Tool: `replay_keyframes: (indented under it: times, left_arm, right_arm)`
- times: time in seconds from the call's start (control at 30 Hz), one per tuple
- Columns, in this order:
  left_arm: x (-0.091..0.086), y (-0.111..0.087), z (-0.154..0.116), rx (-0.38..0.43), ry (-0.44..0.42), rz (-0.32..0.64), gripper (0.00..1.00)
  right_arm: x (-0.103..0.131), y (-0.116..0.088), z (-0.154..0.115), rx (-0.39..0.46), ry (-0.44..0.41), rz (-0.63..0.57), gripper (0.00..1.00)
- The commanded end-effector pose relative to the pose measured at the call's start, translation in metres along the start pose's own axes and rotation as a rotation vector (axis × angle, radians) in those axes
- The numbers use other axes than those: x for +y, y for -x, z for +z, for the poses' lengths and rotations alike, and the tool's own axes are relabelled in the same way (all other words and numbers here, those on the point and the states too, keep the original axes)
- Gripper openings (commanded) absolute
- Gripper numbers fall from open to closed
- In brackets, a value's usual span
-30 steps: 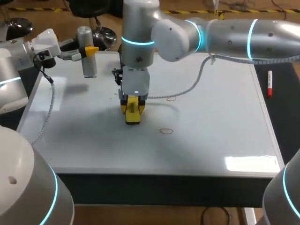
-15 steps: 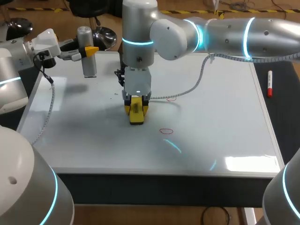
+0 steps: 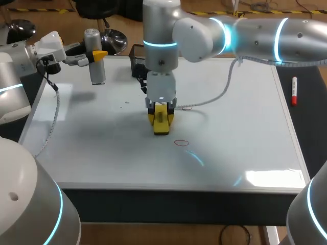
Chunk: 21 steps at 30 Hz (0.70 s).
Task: Pick up the inspection probe, press it on each red-marked spot on the whiteboard one by one, put down the probe, pick up the eraser, and wipe off all the red marks.
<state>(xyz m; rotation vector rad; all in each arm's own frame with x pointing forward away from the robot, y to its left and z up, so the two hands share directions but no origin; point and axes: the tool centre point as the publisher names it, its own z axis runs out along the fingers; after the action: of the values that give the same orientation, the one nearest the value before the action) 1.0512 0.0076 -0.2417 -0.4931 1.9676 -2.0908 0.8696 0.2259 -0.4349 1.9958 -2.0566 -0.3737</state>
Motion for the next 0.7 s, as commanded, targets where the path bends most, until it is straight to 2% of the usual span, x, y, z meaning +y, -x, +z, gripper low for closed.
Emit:
replay_keyframes:
  times: [0.03,0.23,0.5,0.7]
  left_arm:
    - [-0.001,-0.001,0.0,-0.003,-0.002,0.002,0.0]
    - [-0.001,-0.001,0.0,-0.003,-0.002,0.002,0.0]
    - [-0.001,-0.001,0.0,-0.003,-0.002,0.002,0.0]
    - [-0.001,-0.001,0.0,-0.003,-0.002,0.002,0.0]
  right_arm:
    - [-0.005,-0.017,0.013,0.002,-0.009,0.006,0.0]
    - [-0.003,-0.023,0.001,0.018,-0.043,0.018,0.0]
    - [0.009,-0.024,-0.036,0.014,-0.111,-0.003,0.0]
    - [0.007,-0.026,-0.041,0.008,-0.124,0.0,0.0]
